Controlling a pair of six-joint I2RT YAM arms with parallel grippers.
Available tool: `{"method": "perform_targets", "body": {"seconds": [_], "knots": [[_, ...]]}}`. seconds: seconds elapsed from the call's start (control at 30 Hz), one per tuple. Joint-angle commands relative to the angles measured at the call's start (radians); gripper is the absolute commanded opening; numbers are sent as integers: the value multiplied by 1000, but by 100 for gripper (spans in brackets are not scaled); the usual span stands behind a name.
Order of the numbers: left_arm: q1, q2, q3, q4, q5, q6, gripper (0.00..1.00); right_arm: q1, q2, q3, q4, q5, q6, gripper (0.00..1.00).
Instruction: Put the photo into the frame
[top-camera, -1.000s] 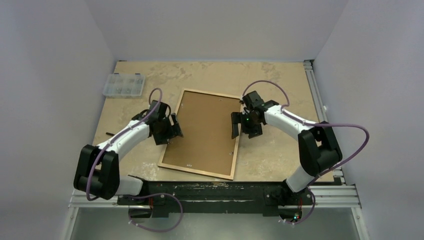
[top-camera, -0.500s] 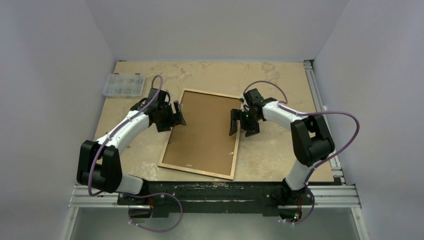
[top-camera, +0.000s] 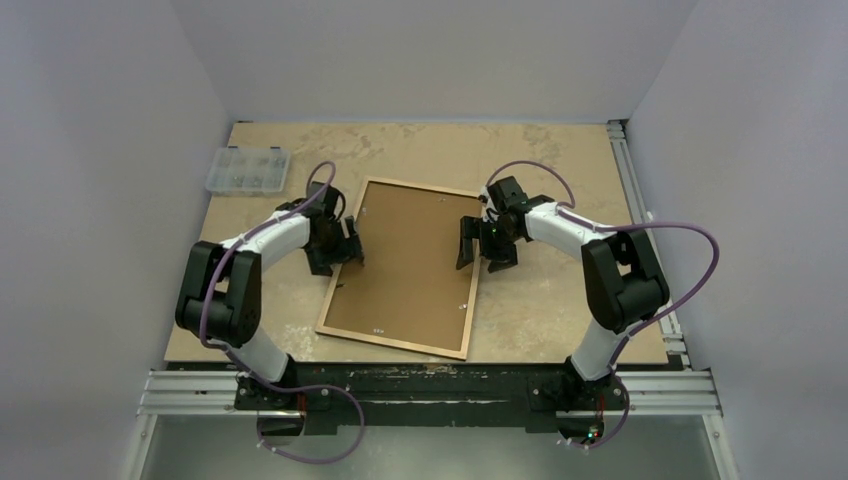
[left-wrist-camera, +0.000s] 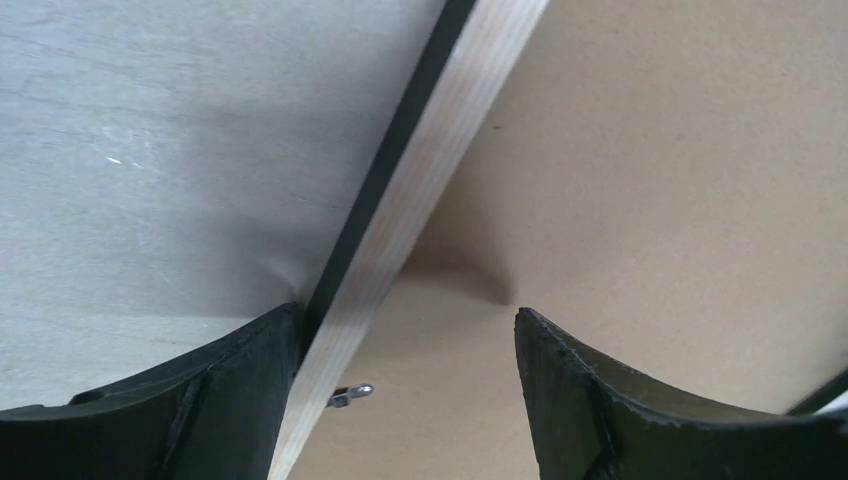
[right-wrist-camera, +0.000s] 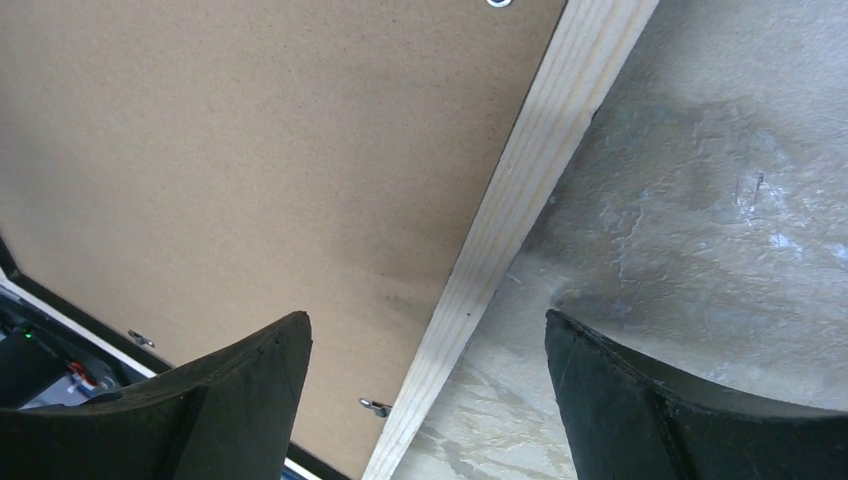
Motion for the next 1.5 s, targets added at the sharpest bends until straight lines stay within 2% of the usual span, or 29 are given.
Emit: {"method": "perform_targets", "body": {"seconds": [0.0, 0.3, 0.5, 0.67, 0.77, 0.93, 1.17, 1.47], "knots": [[-25, -35, -37, 61, 60, -38, 76, -3, -6, 9, 30, -43, 20, 85], [-182, -64, -132, 159, 133, -142, 74, -4, -44, -14, 26, -93, 23, 85], [-283, -160, -262, 249, 164, -256, 73, -4, -127, -81, -6, -77, 13, 85], [-375, -257, -333, 254, 119, -334, 73, -5, -196, -137, -23, -41, 8, 86], [-376, -282, -341, 209, 72, -334, 76, -7, -191, -133, -31, 29, 2, 89], [-369, -266, -241, 75, -17, -272, 78, -22, -140, -24, -72, 137, -14, 92], [-295, -191, -152, 56, -23, -218, 78, -66, -41, 146, -109, 249, -28, 93], [-246, -118, -97, 15, -68, -164, 76, -93, 122, 281, -137, 364, -43, 85]]}}
